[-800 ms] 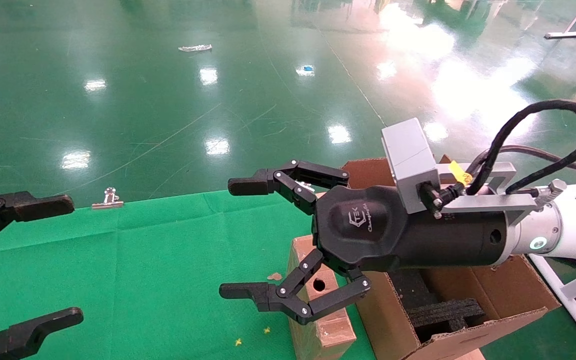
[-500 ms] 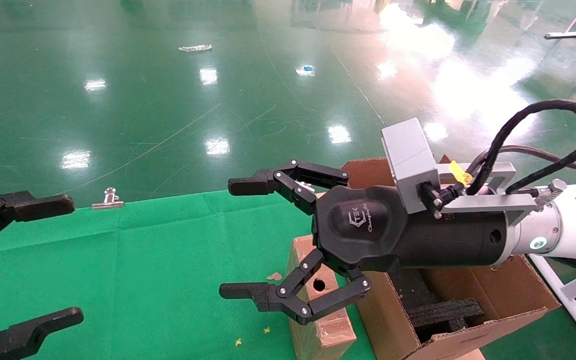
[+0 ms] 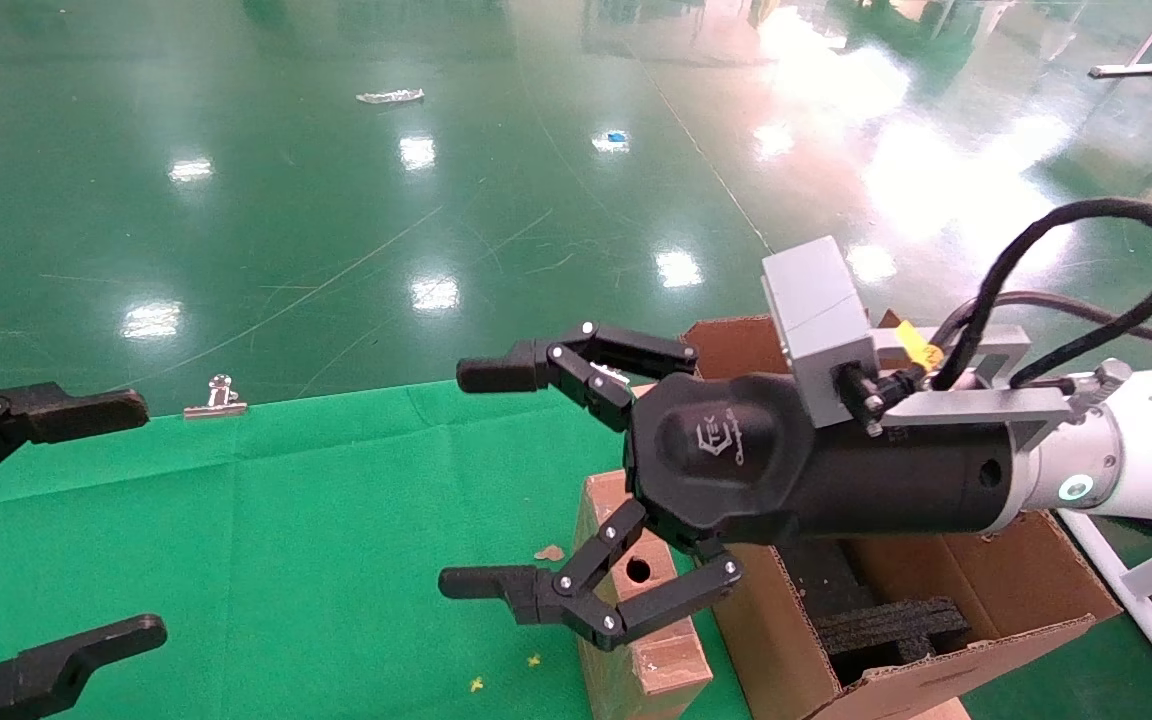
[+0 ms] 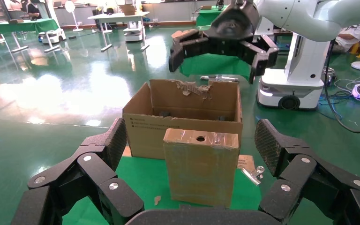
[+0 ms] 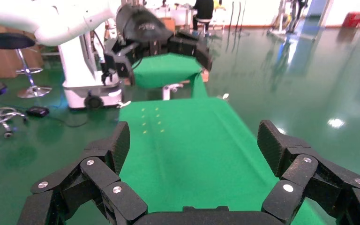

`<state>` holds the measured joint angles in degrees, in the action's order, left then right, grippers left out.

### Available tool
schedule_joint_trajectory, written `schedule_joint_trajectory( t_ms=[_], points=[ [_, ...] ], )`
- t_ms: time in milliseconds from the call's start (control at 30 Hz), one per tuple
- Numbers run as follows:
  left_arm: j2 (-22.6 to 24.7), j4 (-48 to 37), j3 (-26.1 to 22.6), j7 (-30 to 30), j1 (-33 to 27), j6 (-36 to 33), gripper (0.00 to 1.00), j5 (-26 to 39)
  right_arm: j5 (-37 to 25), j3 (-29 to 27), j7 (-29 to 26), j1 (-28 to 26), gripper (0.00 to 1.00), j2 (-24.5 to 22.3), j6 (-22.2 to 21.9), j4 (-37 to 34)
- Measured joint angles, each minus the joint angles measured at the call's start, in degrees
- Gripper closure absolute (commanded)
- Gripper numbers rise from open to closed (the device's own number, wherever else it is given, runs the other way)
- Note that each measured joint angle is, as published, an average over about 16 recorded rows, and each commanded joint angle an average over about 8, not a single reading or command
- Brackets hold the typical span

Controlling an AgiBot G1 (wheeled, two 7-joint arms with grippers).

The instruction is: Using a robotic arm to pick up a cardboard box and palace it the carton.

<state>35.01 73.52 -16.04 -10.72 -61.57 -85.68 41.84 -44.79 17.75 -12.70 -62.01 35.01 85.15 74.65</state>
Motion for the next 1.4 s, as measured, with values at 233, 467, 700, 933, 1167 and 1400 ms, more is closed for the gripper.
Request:
schedule_joint_trajectory(
  t_ms=[233, 467, 700, 933, 1167, 1400],
  points=[
    [0.00, -0.02, -0.03, 0.02, -0.02, -0.01, 0.00, -0.01, -9.61, 5.61, -5.10, -4.38, 0.00, 1.94, 0.51, 1.76],
    [-0.01, -0.03, -0.06, 0.04, -0.03, 0.00, 0.00, -0.03, -25.24, 15.87, -13.00, -13.84, 0.00, 6.88, 2.68, 2.92],
    [-0.02, -0.03, -0.09, 0.05, -0.04, 0.01, 0.00, -0.05, -38.01, 27.66, -20.60, -25.84, 0.00, 11.48, 4.88, 3.11],
    [-0.04, -0.03, -0.12, 0.07, -0.04, 0.02, 0.00, -0.07, -41.44, 38.17, -25.23, -38.21, 0.00, 12.37, 5.53, 3.22],
    [-0.05, -0.03, -0.15, 0.08, -0.05, 0.04, 0.00, -0.09, -38.06, 48.86, -25.64, -48.54, 0.00, 11.61, 5.70, 3.27],
    [-0.06, -0.03, -0.18, 0.10, -0.05, 0.05, 0.00, -0.11, -34.35, 60.28, -24.79, -54.78, 0.00, 12.29, 5.43, 3.24]
  ],
)
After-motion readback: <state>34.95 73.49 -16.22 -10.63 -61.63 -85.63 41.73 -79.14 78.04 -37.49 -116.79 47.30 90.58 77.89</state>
